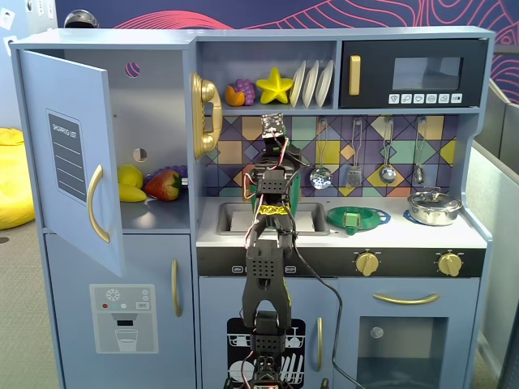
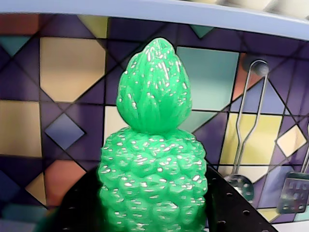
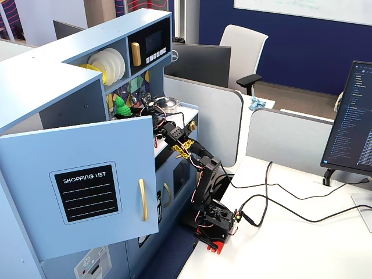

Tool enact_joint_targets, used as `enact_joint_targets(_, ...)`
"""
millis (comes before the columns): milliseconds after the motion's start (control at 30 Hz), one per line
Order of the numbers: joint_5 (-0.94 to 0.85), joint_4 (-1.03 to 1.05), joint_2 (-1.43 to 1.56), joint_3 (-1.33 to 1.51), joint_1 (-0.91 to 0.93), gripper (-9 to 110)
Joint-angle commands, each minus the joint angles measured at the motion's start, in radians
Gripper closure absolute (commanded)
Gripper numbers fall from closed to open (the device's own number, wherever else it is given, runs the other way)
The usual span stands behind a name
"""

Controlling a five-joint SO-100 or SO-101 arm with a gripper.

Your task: Pick up the green pineapple from the left cabinet and place it in the green recipient

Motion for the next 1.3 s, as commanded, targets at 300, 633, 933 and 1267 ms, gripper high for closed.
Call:
enact_joint_targets(300, 0.043, 0.015, 0.015, -0.08, 0.009, 71)
enact_joint_targets(633, -0.02, 0.057, 0.138, 0.0, -0.028, 75)
enact_joint_targets(933, -0.092, 0.359, 0.603, 0.465, -0.035, 83)
enact_joint_targets(1267, -0.038, 0.638, 1.012, 1.017, 0.034, 88)
